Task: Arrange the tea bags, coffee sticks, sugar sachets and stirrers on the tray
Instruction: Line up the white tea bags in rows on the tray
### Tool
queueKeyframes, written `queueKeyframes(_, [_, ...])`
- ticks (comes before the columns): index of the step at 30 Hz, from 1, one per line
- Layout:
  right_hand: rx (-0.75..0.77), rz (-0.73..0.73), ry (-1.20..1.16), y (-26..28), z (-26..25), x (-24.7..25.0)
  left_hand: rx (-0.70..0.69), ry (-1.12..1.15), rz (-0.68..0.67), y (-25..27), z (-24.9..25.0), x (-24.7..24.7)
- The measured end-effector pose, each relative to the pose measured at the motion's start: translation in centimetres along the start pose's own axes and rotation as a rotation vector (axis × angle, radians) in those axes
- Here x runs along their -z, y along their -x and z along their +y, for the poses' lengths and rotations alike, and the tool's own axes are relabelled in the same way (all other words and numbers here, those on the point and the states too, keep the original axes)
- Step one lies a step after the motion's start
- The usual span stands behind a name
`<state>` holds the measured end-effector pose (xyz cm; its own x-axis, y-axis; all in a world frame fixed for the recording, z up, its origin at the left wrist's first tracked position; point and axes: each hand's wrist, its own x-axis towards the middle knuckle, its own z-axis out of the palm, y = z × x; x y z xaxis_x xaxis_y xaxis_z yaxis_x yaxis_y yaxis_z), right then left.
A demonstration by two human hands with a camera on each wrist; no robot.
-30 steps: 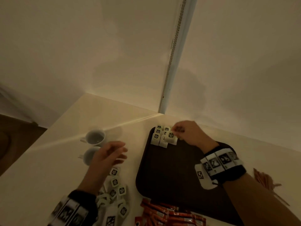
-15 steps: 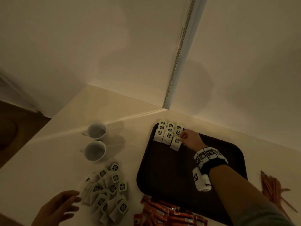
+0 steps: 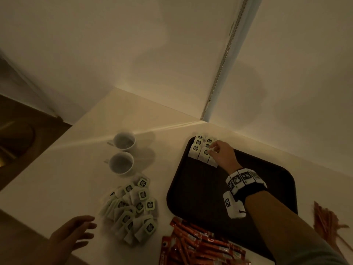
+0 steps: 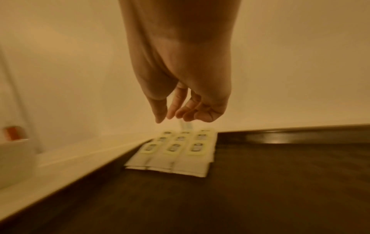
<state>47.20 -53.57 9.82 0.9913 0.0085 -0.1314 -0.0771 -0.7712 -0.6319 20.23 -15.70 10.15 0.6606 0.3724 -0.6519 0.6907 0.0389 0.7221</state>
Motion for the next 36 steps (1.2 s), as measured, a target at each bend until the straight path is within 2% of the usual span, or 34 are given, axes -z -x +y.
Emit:
queueKeyframes(2, [0.139, -0.133, -0.014, 2.1, -2.6, -1.5, -0.032, -0.002, 0.006, 0.3, -0.2, -0.1])
queueKeyframes(6, [0.397, -0.558, 0.005, 6.2, -7.0, -6.4, -0.097, -0.005, 0.006, 1.0, -0.9, -0.2])
queueKeyframes(9, [0.519, -0.723, 0.114, 8.0, -9.2, -10.4, -0.105, 0.002, -0.003, 1.5, -1.5, -0.1])
queueKeyframes(14, [0.61, -0.762, 0.306, 9.2, -10.6, -14.9, -0.131, 0.02, -0.008, 2.0, -2.7, 0.7])
queueKeyframes(20, [0.646, -0.702, 0.385, 9.7, -10.9, -16.3, -0.201, 0.033, 0.024, 2.6, -3.8, 2.0])
queueKeyframes(22, [0.627, -0.714, 0.326, 9.6, -10.8, -15.9, -0.209, 0.033, -0.003, 2.6, -3.7, 2.1])
queueKeyframes(25, [0.548, -0.701, 0.063, 9.3, -11.1, -14.2, -0.22, 0.07, -0.045, 2.7, -2.4, 1.5])
queueKeyframes(28, [0.517, -0.661, -0.126, 9.2, -13.1, -10.4, -0.247, 0.152, -0.159, 3.0, 1.0, -0.2])
queueKeyframes(31, [0.532, -0.732, -0.218, 9.4, -15.9, -5.4, -0.235, 0.25, -0.322, 2.8, 5.9, -2.7])
queueKeyframes(36, [0.716, -0.747, 0.064, 9.8, -19.4, 1.9, -0.225, 0.237, -0.674, 2.9, 13.6, -6.9])
